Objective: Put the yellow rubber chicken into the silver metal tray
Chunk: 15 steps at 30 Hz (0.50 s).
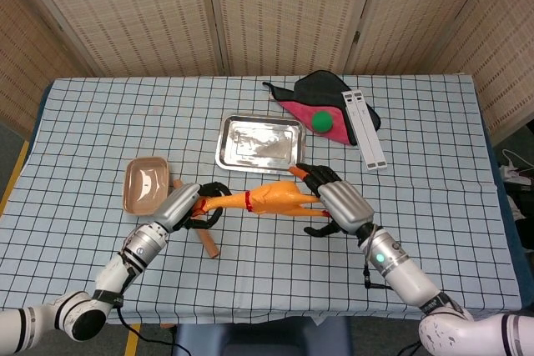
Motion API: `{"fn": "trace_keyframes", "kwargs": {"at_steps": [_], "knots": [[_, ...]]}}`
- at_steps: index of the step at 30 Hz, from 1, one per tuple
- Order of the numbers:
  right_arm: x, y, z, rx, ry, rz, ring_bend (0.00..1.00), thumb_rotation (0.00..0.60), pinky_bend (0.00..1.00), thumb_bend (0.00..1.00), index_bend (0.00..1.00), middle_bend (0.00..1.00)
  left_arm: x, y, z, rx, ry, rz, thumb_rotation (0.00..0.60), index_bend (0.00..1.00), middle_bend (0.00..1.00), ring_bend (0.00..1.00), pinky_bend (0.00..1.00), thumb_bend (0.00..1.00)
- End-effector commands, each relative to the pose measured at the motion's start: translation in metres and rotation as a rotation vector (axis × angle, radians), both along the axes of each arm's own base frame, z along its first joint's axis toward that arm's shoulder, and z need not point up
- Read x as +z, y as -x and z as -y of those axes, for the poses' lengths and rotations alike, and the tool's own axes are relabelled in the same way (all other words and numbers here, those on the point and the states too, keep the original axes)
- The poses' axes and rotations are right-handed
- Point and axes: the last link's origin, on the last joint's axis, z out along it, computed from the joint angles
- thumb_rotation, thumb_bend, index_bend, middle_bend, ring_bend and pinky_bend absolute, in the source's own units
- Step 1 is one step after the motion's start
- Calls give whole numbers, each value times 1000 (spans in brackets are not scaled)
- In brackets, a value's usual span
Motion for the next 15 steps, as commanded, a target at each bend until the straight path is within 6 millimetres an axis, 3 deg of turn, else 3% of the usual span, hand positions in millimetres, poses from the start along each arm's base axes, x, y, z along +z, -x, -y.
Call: {"fn": "trace_keyframes", "kwargs": {"at_steps": [1,6,8,10,11,15], "knots": [[-22,-31,17,-9,-44,17,0,600,11,135,0,0,4,2,1,2,-5,4,600,665,585,420,533,942],[-37,-46,30,-71,-83,67,16,600,222,135,25,14,8,5,4,-1,4,12,600,665,585,419,533,945],[-41,-50,32,-80,-92,86,99,600,359,135,140,98,8,6,4,-6,2,9,600,665,585,420,533,946],[-45,-53,32,-88,-109,103,205,600,501,135,329,199,8,7,4,-6,-2,9,600,665,585,420,533,946],[-46,-54,33,-87,-106,111,233,600,532,135,366,219,9,7,3,-4,-2,10,600,665,585,420,533,946],[-49,-55,33,-76,-98,142,520,600,791,149,594,445,8,11,2,-1,-2,-3,600,666,585,420,533,946]]}}
